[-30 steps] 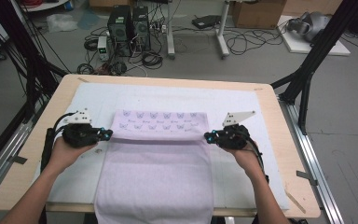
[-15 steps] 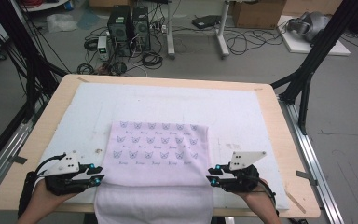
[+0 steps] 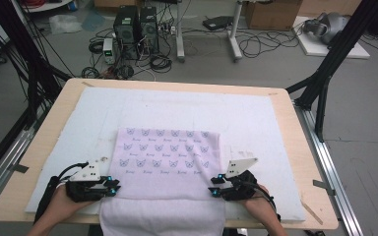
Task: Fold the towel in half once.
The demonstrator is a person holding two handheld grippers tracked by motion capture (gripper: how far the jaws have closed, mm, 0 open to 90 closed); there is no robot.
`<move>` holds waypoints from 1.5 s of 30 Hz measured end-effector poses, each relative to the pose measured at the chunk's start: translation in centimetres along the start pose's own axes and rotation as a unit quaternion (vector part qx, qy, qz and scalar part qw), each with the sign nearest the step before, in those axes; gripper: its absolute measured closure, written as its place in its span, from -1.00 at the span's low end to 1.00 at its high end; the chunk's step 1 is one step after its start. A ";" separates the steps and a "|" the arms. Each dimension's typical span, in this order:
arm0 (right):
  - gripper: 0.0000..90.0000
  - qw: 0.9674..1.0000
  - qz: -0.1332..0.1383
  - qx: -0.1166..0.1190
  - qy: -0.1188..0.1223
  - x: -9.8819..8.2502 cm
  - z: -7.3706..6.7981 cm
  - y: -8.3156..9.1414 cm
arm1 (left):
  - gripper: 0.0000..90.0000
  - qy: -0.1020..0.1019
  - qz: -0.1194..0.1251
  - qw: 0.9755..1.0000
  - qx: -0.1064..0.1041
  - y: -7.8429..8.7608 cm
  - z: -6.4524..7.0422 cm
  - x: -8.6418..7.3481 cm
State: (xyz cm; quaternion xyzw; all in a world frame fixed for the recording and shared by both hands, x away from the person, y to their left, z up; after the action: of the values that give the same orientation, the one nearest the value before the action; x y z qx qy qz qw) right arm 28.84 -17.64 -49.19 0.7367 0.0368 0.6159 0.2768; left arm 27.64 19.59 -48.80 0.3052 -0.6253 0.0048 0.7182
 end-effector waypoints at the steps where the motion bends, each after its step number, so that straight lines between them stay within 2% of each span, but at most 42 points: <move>1: 0.58 1.000 -0.001 -0.003 0.000 0.0 0.1 0.0 | 0.87 0.001 -0.001 1.000 -0.001 0.0 0.0 0.0; 3: 0.82 1.000 -0.002 0.002 -0.002 0.0 0.1 0.0 | 0.95 0.002 -0.004 1.000 0.000 -0.1 0.0 0.1; 5: 0.90 1.000 -0.006 0.006 0.003 0.1 0.0 0.0 | 0.96 -0.001 -0.003 1.000 0.003 0.0 0.0 0.3; 7: 0.92 1.000 -0.008 0.005 0.006 0.4 0.0 0.1 | 0.96 0.001 0.003 1.000 0.008 0.3 -0.1 0.6; 15: 0.92 0.999 0.037 0.002 0.007 2.7 -0.1 1.6 | 0.97 0.002 0.041 0.999 0.025 2.4 -0.1 3.1; 19: 0.92 0.998 0.055 0.003 0.015 3.8 -0.8 2.6 | 0.97 -0.005 0.056 0.998 0.024 3.8 0.9 4.3; 24: 0.92 0.998 0.064 0.017 0.022 4.5 -3.2 4.4 | 0.97 -0.015 0.053 0.998 0.018 5.6 3.4 4.3; 27: 0.91 0.997 0.063 0.034 0.020 4.2 -5.4 5.4 | 0.97 -0.018 0.052 0.998 0.002 6.5 5.7 3.9; 29: 0.79 0.996 0.061 0.061 0.012 3.9 -6.7 5.9 | 0.94 -0.021 0.053 0.998 -0.003 6.8 6.4 3.6; 31: 0.61 0.996 0.064 0.069 0.005 3.6 -7.0 6.0 | 0.68 -0.015 0.061 0.998 0.001 6.8 6.2 3.5; 33: 0.52 0.996 0.067 0.059 -0.004 3.5 -6.1 5.8 | 0.54 -0.004 0.059 0.998 0.014 6.3 5.1 3.3; 34: 0.49 0.996 0.070 0.049 -0.004 3.5 -5.2 5.6 | 0.48 -0.002 0.059 0.998 0.019 6.0 4.5 3.3; 40: 0.25 0.997 0.071 0.005 -0.022 4.2 -0.3 3.9 | 0.36 -0.002 0.053 0.997 0.053 3.8 0.7 3.7; 42: 0.16 0.997 0.066 -0.007 -0.027 4.5 1.4 3.2 | 0.32 -0.006 0.050 0.997 0.065 3.1 -0.7 4.1; 45: 0.06 0.998 0.041 -0.031 -0.031 4.7 4.1 2.1 | 0.30 -0.005 0.049 0.996 0.081 1.9 -2.8 4.7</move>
State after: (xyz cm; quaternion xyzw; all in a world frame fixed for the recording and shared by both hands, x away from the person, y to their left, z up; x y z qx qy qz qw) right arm 33.18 -19.03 -44.44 0.7477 -0.0208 0.6040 0.2750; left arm 30.42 20.60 -43.82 0.3310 -0.6407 0.0890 0.6871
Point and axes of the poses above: each handheld gripper's, and its own axes: y roughly backward along the jaws, x roughly out of its top, z roughly to its right, the point moved 7 cm from there along -y, roughly forward along the jaws, and after that the axes turned 15 degrees about z, right-handed, at the moved point
